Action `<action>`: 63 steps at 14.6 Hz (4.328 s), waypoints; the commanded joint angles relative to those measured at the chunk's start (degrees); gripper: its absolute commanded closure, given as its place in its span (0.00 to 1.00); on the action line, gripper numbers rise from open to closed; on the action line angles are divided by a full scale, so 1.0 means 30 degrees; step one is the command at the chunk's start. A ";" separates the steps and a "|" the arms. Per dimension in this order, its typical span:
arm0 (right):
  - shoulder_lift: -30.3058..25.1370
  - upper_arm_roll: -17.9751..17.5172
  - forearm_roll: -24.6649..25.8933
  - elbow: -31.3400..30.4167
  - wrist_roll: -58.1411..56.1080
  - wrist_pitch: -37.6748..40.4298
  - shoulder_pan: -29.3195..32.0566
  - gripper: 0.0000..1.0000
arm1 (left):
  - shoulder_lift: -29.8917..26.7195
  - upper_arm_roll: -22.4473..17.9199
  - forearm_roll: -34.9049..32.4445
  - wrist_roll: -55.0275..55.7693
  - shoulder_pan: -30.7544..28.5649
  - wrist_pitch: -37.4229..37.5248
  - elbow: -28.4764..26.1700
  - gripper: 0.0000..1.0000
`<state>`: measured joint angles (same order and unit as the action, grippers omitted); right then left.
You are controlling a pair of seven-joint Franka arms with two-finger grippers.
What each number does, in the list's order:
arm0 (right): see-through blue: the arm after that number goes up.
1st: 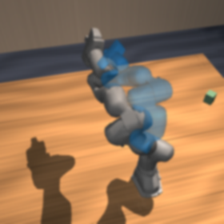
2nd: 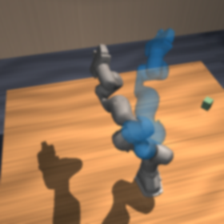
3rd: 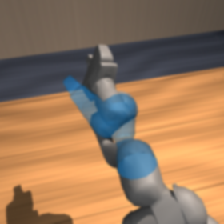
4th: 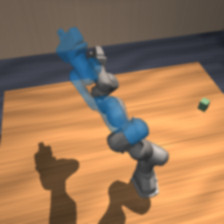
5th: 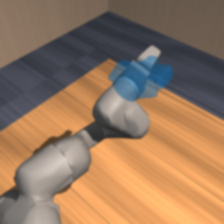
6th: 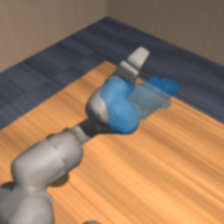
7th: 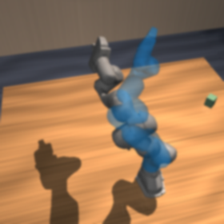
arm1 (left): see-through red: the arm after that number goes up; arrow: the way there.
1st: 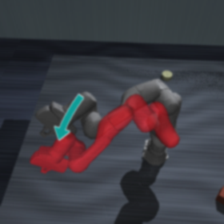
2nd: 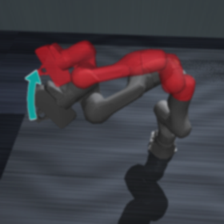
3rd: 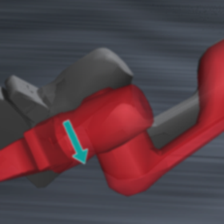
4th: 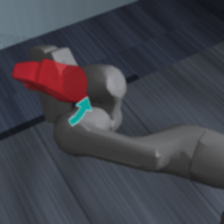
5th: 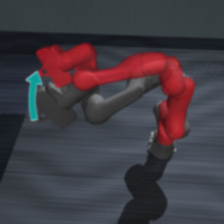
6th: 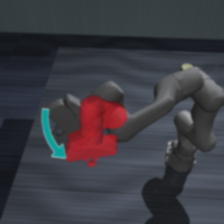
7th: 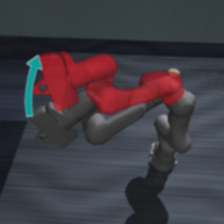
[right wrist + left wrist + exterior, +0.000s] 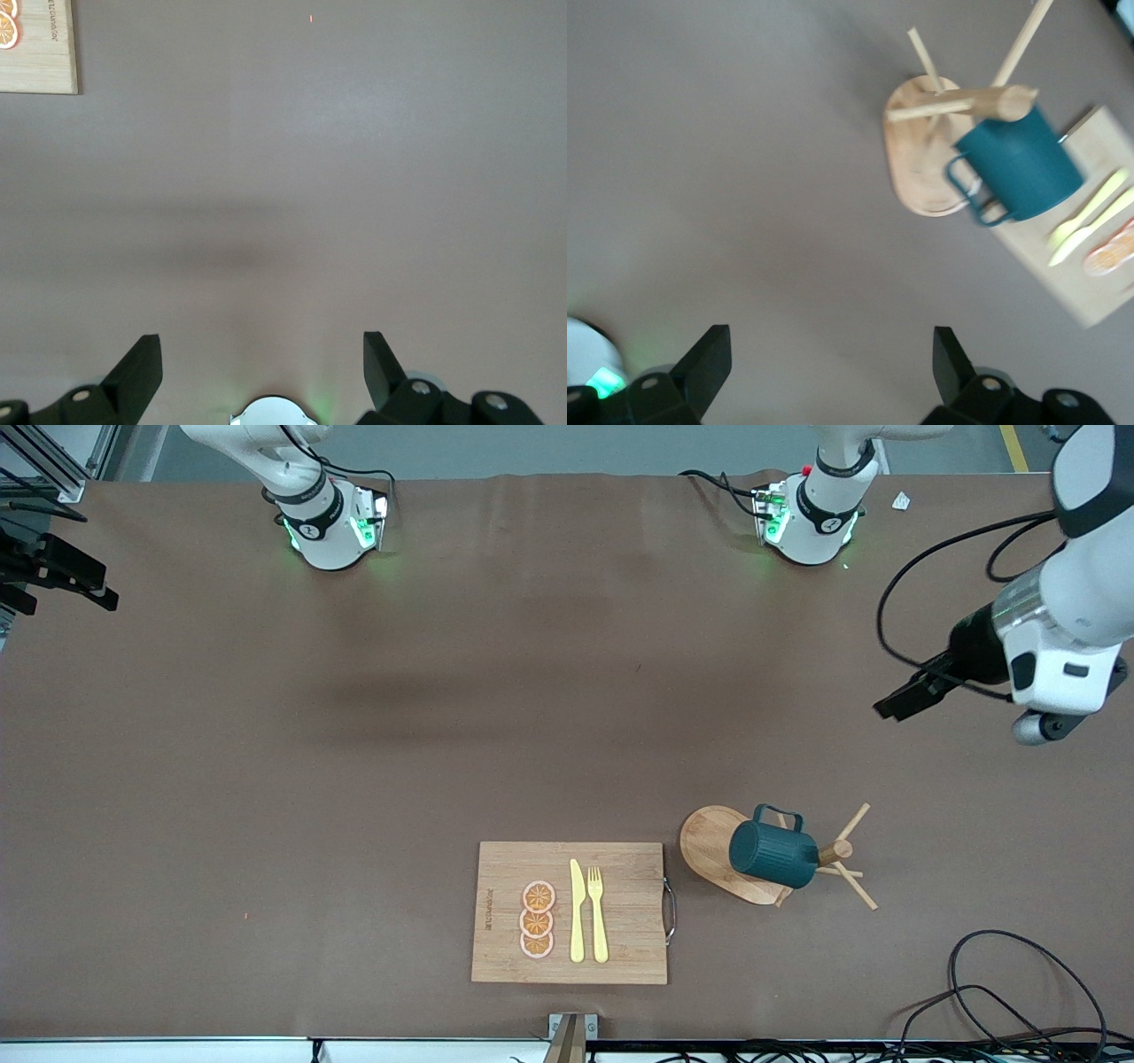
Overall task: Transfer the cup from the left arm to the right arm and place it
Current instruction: 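Reach the left gripper toward the teal mug on the wooden stand, then grasp the teal mug with the left gripper and lift it off the stand, then carry the mug with the left gripper toward the table middle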
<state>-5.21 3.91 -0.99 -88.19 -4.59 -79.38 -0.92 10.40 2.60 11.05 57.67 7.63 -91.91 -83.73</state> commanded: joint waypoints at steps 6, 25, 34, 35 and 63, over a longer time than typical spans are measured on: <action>-0.0460 0.0075 -0.0022 -0.0426 -0.0226 -0.0053 -0.0046 0.00 | 0.5434 0.0070 0.3346 0.8632 0.0094 -0.6913 0.2421 0.00; -0.0460 0.0075 0.0330 -0.0455 -0.0314 -0.0111 -0.0046 0.00 | 0.8604 0.0217 0.4199 1.0014 0.1061 -1.0671 0.2245 0.14; -0.0460 0.0075 0.0330 -0.0455 -0.0314 -0.0053 -0.0046 0.00 | 0.7405 0.0802 0.3994 1.0451 0.1090 -1.0438 0.2333 0.40; -0.0460 0.0075 0.0330 -0.0455 -0.0314 -0.0053 -0.0046 0.00 | 0.7055 0.0976 0.3965 1.0511 0.1148 -1.0379 0.2275 0.39; 0.1384 0.0366 0.0359 0.0218 -0.0256 -0.0752 0.0188 0.00 | 1.4046 0.1066 -3.1471 2.4011 1.8636 -0.9596 0.2186 0.49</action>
<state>-1.88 4.58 -0.52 -88.13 -4.91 -80.69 -0.76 48.82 6.95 -76.91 126.56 61.29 -123.73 -78.65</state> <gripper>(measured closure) 0.000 0.141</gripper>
